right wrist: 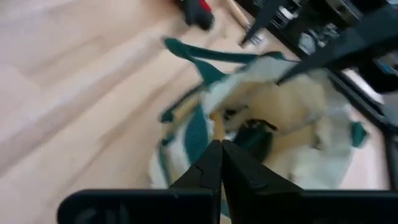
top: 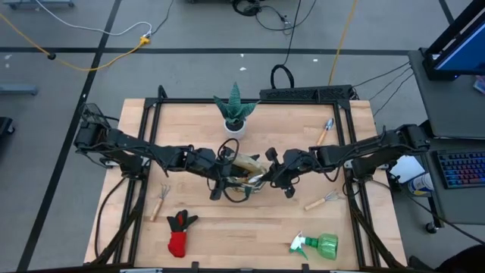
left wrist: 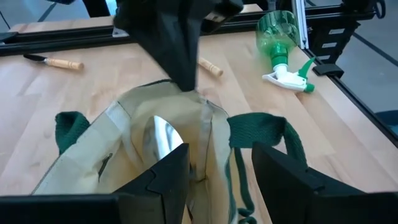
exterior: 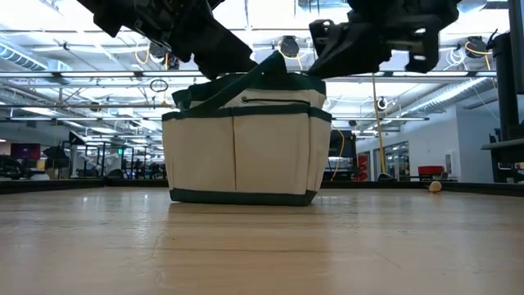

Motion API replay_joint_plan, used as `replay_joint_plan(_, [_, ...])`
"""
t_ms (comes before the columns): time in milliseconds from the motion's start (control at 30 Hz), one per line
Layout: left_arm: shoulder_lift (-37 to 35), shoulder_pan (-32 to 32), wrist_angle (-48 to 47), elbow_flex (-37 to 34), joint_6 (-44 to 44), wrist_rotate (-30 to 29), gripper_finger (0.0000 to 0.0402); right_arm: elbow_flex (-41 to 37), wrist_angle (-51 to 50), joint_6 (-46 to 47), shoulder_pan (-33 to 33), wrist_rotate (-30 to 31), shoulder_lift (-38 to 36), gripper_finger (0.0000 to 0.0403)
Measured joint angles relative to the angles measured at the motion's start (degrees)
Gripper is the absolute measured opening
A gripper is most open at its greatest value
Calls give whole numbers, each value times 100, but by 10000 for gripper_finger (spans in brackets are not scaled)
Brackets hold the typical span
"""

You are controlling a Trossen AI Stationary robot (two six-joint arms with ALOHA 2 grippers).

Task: Pick & Place Garden tools in Gardening bag
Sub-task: Put the left trowel into the gardening bag

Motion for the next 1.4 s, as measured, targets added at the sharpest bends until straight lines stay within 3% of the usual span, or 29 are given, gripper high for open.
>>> replay_joint_plan(167, [0, 0, -11, 0, 0, -1, 177, -4, 317, 191, 2, 326, -117, 9])
replay_joint_plan(233, [0, 0, -13, 0, -7, -2, 177, 0, 548, 263, -14, 187, -218, 22])
replay_joint_plan(400, [-1, 0, -114, 0, 20, -2, 177, 0, 401, 615, -7, -314, -309, 74])
replay_joint_plan(667, [0, 4, -87, 0, 24, -4, 177, -7, 100, 861, -60, -278, 4, 163])
replay_joint_plan(833, [-2, 4, -87, 0, 18, -4, 177, -11, -11, 858, -161, -282, 157, 190])
replay_joint_plan(967, [-2, 4, -87, 0, 24, -4, 177, -5, -58, 860, -197, -287, 216, 169])
replay_joint_plan(1333, [-1, 4, -78, 0, 44, -9, 177, -2, -287, 511, -238, -433, 334, 17])
replay_joint_plan(1400, [-2, 4, -78, 0, 44, -9, 177, -2, -233, 343, -236, -435, 330, 6])
